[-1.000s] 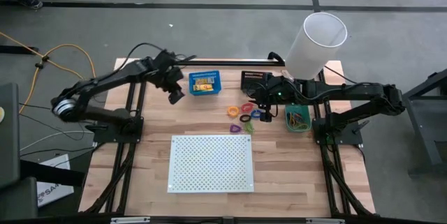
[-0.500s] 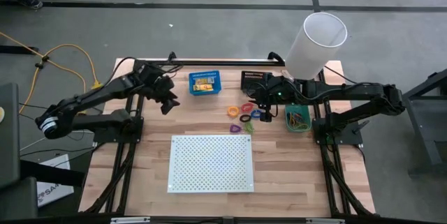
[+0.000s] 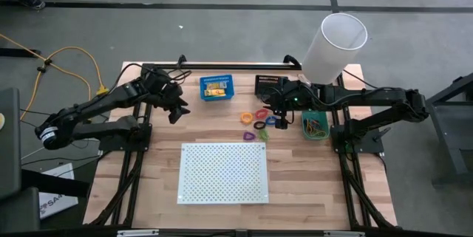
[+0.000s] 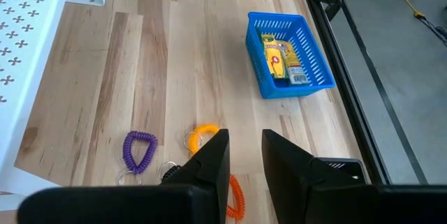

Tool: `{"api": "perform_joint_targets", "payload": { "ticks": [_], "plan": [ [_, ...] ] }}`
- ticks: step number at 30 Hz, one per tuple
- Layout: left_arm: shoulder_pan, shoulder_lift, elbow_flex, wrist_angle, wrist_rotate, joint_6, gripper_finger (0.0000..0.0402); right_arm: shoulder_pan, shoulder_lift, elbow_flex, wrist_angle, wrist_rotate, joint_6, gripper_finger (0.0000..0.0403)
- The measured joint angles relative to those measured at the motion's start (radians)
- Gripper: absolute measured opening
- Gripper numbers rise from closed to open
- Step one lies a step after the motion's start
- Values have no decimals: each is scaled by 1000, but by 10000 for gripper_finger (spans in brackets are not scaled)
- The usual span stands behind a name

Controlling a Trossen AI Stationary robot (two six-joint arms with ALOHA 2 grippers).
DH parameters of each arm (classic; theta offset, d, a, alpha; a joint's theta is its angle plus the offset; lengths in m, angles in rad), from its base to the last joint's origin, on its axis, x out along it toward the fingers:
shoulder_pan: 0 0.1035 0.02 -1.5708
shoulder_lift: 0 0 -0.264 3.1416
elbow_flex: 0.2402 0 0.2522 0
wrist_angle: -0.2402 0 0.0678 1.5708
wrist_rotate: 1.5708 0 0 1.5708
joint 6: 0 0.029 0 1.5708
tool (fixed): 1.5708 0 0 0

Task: Pick & Place Office Desk Supplies
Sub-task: Put the blue spring keychain into the black bin

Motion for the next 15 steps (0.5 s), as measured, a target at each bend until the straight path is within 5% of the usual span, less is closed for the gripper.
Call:
{"api": "perform_joint_targets", "payload": {
  "ticks": [15],
  "plan": [
    [-3,0,0,7,0,0,195,0,0,0,0,0,0,74]
  ]
}}
